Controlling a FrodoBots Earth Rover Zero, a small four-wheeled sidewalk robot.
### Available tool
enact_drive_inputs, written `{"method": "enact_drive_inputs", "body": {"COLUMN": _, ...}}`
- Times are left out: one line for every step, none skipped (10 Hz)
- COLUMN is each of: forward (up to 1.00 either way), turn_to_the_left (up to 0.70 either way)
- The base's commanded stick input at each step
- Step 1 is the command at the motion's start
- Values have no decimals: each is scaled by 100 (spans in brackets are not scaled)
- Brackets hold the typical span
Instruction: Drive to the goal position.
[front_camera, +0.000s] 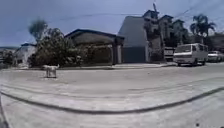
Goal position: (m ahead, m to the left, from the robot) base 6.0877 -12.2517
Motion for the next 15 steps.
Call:
{"method": "enact_drive_inputs", "body": {"forward": 0, "turn_to_the_left": -70}}
{"method": "enact_drive_inputs", "body": {"forward": 0, "turn_to_the_left": -70}}
{"method": "enact_drive_inputs", "body": {"forward": 70, "turn_to_the_left": -35}}
{"method": "enact_drive_inputs", "body": {"forward": 70, "turn_to_the_left": -35}}
{"method": "enact_drive_inputs", "body": {"forward": 70, "turn_to_the_left": -35}}
{"method": "enact_drive_inputs", "body": {"forward": 70, "turn_to_the_left": -35}}
{"method": "enact_drive_inputs", "body": {"forward": 70, "turn_to_the_left": -13}}
{"method": "enact_drive_inputs", "body": {"forward": 70, "turn_to_the_left": 0}}
{"method": "enact_drive_inputs", "body": {"forward": 70, "turn_to_the_left": 0}}
{"method": "enact_drive_inputs", "body": {"forward": 70, "turn_to_the_left": 0}}
{"method": "enact_drive_inputs", "body": {"forward": 70, "turn_to_the_left": 0}}
{"method": "enact_drive_inputs", "body": {"forward": 70, "turn_to_the_left": 0}}
{"method": "enact_drive_inputs", "body": {"forward": 70, "turn_to_the_left": -22}}
{"method": "enact_drive_inputs", "body": {"forward": 70, "turn_to_the_left": -35}}
{"method": "enact_drive_inputs", "body": {"forward": 70, "turn_to_the_left": -35}}
